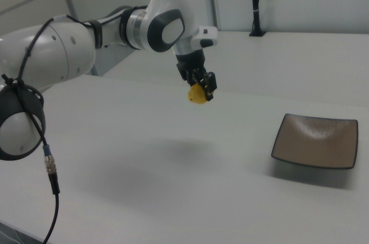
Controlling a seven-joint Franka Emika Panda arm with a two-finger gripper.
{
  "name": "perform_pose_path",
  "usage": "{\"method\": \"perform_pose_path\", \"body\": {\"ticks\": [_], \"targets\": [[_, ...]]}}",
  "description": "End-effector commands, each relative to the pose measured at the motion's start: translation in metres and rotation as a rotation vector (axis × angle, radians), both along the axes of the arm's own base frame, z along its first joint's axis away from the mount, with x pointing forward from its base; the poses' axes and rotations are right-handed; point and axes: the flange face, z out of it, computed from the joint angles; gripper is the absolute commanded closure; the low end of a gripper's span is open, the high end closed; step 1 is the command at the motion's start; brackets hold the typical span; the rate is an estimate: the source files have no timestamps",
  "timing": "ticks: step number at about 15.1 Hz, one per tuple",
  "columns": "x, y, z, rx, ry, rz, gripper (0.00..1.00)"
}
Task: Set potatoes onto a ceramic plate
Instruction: 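Lift the potato and carry it over the brown square plate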
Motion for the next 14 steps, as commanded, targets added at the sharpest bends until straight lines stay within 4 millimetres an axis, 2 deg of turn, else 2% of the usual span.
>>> {"method": "perform_pose_path", "body": {"ticks": [1, 3, 7, 11, 14], "targets": [[-0.031, -0.044, 0.030, 0.027, 0.025, 0.115, 1.00], [-0.041, -0.070, 0.039, 0.019, 0.034, 0.238, 1.00], [-0.052, -0.112, 0.037, 0.018, 0.046, 0.482, 1.00], [-0.057, -0.147, 0.035, -0.011, 0.029, 0.585, 1.00], [-0.050, -0.178, 0.026, -0.067, -0.038, 0.567, 1.00]]}}
